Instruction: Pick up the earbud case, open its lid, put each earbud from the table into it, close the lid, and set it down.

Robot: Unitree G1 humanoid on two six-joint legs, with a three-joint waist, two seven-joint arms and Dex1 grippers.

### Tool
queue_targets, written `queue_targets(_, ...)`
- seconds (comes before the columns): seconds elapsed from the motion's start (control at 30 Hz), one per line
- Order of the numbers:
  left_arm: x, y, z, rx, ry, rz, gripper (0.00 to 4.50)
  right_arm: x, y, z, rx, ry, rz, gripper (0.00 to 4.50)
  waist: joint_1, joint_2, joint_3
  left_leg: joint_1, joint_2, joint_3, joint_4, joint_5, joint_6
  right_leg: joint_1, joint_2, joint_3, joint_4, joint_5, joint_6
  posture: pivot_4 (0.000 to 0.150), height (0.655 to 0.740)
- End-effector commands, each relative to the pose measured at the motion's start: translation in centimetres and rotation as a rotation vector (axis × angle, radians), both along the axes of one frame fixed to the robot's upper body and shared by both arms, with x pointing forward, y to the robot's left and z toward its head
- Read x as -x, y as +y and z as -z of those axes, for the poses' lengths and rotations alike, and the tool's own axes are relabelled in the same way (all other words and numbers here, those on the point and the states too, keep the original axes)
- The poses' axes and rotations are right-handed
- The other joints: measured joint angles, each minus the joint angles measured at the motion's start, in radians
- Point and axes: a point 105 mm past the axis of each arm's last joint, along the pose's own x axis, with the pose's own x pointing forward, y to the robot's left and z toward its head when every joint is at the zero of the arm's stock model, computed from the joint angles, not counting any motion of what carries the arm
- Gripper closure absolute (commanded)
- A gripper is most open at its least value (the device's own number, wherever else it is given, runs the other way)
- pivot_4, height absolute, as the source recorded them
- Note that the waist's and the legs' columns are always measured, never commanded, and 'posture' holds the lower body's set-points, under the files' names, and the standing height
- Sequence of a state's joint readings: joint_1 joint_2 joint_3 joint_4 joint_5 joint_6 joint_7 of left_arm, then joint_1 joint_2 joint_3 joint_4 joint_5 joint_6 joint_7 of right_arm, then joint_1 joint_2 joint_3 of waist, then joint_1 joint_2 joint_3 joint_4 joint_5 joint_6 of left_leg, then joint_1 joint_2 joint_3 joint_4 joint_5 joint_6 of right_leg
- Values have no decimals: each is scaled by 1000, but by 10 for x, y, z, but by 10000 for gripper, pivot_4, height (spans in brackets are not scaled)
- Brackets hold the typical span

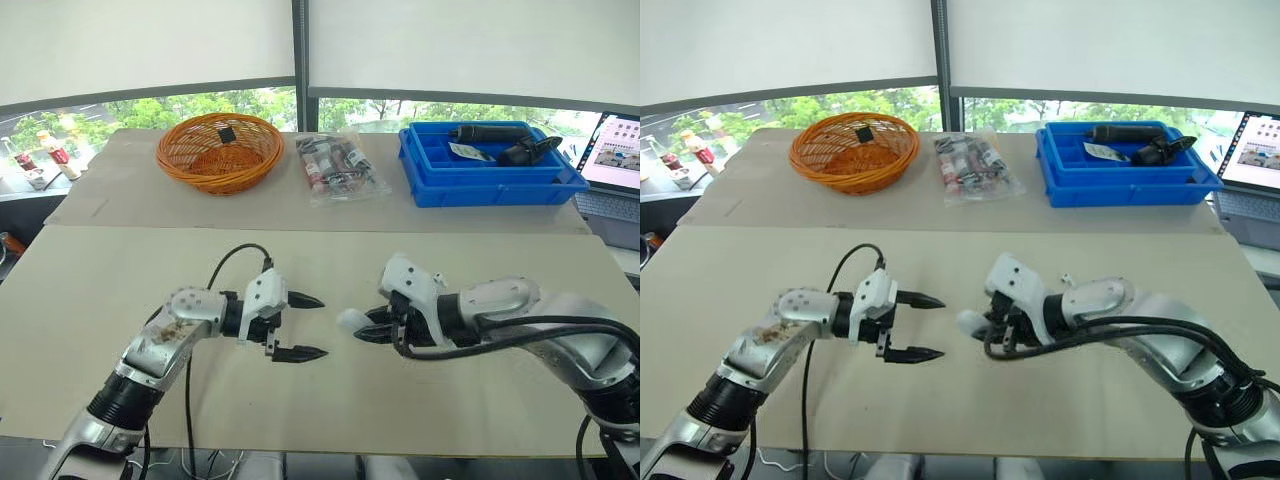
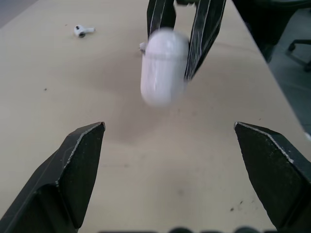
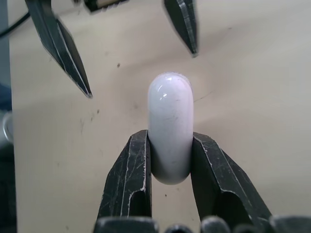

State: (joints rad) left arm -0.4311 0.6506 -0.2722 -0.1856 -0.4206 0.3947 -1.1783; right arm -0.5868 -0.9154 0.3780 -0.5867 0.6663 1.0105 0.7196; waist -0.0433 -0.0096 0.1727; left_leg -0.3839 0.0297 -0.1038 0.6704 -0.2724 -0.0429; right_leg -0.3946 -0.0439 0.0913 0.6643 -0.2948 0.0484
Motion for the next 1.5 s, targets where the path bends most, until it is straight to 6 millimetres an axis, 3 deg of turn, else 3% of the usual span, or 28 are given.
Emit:
queue_targets(0.03, 4, -11, -7, 2, -33, 38, 0, 0, 4, -8, 32, -101, -77, 37961, 0, 0, 0, 0, 0, 0, 0, 0, 0, 0, 0, 0, 0, 0, 0, 1500, 7136)
queue_targets(0.33, -3, -23, 0, -7, -82, 33, 0, -5, 3, -4, 54, -122, -99, 37961, 1, -1, 0, 0, 0, 0, 1, 0, 0, 0, 0, 0, 1, 0, 0, 1500, 7136)
queue_targets(0.43, -6, -26, 0, 6, -87, 26, 8612, -5, 4, -5, 51, -126, -104, 37961, 1, -1, 0, -1, 0, 0, 1, 0, 0, 0, 0, 0, 1, 0, 0, 1500, 7136)
queue_targets(0.63, -7, -31, -1, 32, -80, 14, 38598, -6, 6, -5, 52, -139, -116, 37961, 1, -1, 0, -1, 0, 0, 3, 0, 0, 0, 0, 0, 1, 0, 0, 1500, 7136)
queue_targets(0.67, -7, -32, -1, 32, -80, 14, 39611, -6, 6, -5, 52, -141, -118, 37961, 1, -1, 0, -1, 0, 0, 3, 0, 0, 0, 0, 0, 1, 0, 0, 1500, 7136)
queue_targets(0.87, -5, -31, 3, 25, -80, 14, 39606, -6, 8, -6, 44, -148, -130, 37961, 1, -1, 0, -1, 0, 0, 4, 0, 0, 0, 0, 0, 1, 0, 0, 1500, 7136)
queue_targets(0.93, -5, -30, 4, 25, -79, 7, 39606, -8, 4, -6, 63, -172, -131, 27405, 1, 0, 0, -2, 0, 0, 4, 0, 0, 0, 0, 0, 1, 0, 0, 1500, 7136)
queue_targets(1.1, -5, -23, 6, 88, -14, -14, 39606, -10, -7, -14, 100, -267, -145, 10774, 2, 0, 0, -2, 0, 0, 5, 0, 0, 0, 0, 0, 1, 0, 0, 1500, 7136)
queue_targets(1.27, 1, -16, 8, 211, 56, -13, 39606, -3, -8, -26, 46, -345, -172, 10494, 2, -1, 0, -2, 0, 0, 6, 0, 0, 0, 0, 0, 2, 0, 0, 1500, 7136)
queue_targets(1.5, 4, -21, 9, 210, -15, 21, 39606, -5, -1, -30, -30, -338, -113, 10494, 3, 0, 0, -1, 0, 0, 6, 0, 0, 1, 0, 0, 3, 0, 0, 1500, 7136)
